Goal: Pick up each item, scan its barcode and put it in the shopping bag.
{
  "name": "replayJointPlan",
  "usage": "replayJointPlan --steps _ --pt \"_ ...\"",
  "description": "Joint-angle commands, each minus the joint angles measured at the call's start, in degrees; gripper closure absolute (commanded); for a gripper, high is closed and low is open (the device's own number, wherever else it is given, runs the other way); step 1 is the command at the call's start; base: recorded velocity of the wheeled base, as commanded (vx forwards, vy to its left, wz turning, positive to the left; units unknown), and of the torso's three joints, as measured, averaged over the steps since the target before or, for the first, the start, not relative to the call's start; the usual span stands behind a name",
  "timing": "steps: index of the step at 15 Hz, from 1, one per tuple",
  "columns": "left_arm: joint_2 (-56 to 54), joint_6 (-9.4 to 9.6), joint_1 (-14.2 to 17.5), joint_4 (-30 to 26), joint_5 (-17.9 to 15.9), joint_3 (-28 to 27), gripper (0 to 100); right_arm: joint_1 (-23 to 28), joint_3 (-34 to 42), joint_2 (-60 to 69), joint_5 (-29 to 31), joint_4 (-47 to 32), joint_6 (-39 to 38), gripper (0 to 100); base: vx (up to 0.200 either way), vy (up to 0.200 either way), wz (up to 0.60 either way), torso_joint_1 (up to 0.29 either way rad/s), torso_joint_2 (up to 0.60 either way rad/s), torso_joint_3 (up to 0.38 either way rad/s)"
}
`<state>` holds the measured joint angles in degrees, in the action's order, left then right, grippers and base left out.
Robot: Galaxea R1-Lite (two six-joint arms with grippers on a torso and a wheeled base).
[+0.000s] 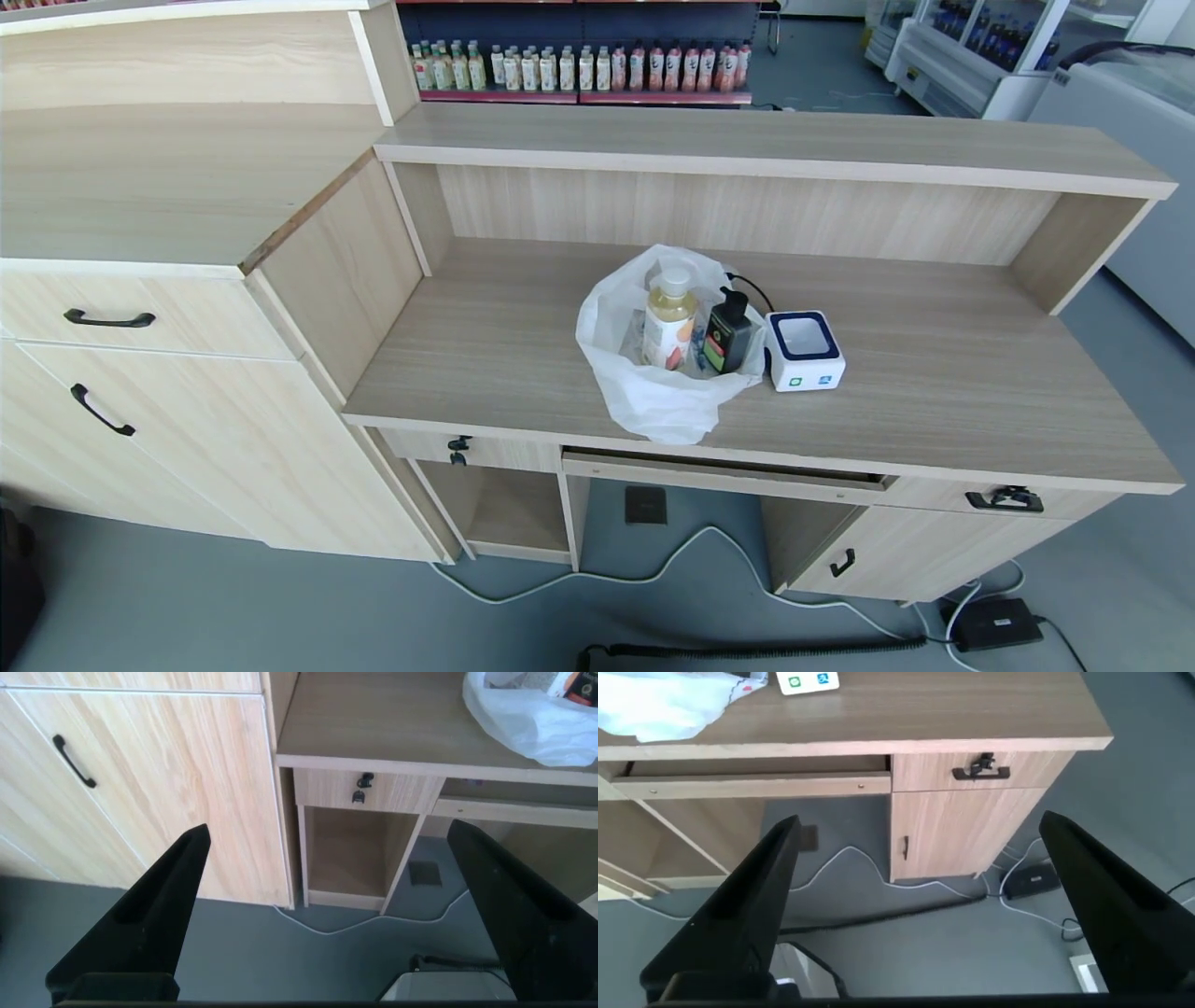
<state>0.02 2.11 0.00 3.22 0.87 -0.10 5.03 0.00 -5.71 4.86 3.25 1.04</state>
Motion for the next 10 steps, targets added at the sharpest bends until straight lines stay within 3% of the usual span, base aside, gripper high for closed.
replayJointPlan --steps 1,5,10 --pt "-0.02 0.0 0.0 0.03 0.01 0.01 0 -1.17 0.0 0.34 -0.12 -0.27 -2.79 0 0.0 0.0 0.0 0.0 0.0 0.0" --pt "-0.02 0.0 0.0 0.03 0.01 0.01 0 -4.68 -0.09 4.56 -0.38 -4.13 -2.88 0 0.0 0.0 0.0 0.0 0.0 0.0" --pt "-0.02 0.0 0.0 0.03 0.01 0.01 0 -5.21 -0.26 5.71 -0.47 -4.57 -2.44 0 0.0 0.0 0.0 0.0 0.0 0.0"
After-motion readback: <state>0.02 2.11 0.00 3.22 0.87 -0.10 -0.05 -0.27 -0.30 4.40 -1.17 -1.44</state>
